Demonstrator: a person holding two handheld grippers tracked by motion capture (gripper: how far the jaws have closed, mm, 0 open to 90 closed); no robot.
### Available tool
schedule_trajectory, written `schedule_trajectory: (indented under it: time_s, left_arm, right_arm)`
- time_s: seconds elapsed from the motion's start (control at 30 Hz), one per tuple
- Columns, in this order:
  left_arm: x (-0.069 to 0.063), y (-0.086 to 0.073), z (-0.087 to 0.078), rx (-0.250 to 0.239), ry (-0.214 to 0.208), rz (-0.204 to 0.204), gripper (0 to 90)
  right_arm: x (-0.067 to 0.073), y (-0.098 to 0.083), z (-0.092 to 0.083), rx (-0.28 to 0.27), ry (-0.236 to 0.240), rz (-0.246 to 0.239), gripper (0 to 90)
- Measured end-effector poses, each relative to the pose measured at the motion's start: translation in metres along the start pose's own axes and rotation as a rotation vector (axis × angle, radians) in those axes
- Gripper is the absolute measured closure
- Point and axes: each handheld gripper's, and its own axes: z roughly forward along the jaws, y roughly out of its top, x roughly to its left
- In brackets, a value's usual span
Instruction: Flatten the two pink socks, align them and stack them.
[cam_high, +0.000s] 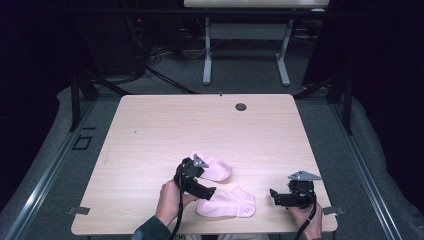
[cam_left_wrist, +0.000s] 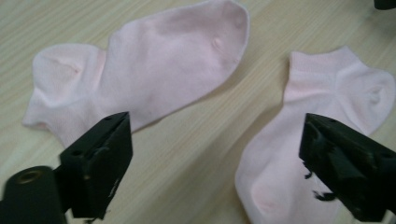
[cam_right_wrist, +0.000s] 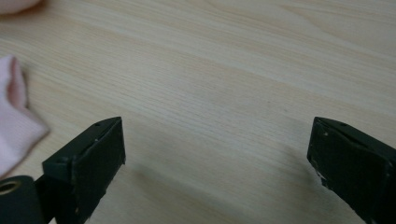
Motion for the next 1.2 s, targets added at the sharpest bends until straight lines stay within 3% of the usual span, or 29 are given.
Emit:
schedule_trajectory:
  time_s: [0.13, 0.3, 0.63, 0.73, 0.83, 0.97, 1.1, 1.2]
  left_arm:
    - [-0.001, 0.013, 0.009, 0.004, 0.011, 0.017, 8.3]
    - [-0.003, 0.027, 0.022, 0.017, 0.008, 0.026, 15.8]
    - [-0.025, 0.055, 0.059, 0.033, 0.003, 0.090, 40.1]
    - [-0.029, 0.057, 0.071, 0.072, -0.012, 0.109, 59.2]
    - [-0.030, 0.055, 0.076, 0.083, -0.046, 0.132, 88.0]
    - [-0.033, 0.049, 0.070, 0.082, -0.090, 0.175, 89.1]
    - [-0.032, 0.039, 0.057, 0.061, -0.134, 0.220, 88.6]
    - [-0.028, 0.028, 0.047, 0.050, -0.145, 0.226, 87.7]
  right_arm:
    - [-0.003, -0.002, 0.003, -0.006, -0.008, 0.012, 3.6]
    - [-0.006, -0.003, 0.003, -0.030, 0.002, 0.022, 8.6]
    - [-0.011, -0.004, 0.000, -0.051, 0.022, 0.060, 13.9]
    - [-0.011, -0.004, 0.000, -0.051, 0.023, 0.058, 14.6]
    - [-0.011, -0.003, -0.001, -0.044, 0.029, 0.060, 15.8]
    - [-0.012, 0.006, -0.004, -0.048, 0.075, 0.098, 15.9]
    - [-0.005, 0.024, -0.003, -0.017, 0.092, 0.048, 17.5]
    - [0.004, 0.042, 0.001, 0.006, 0.112, 0.002, 18.9]
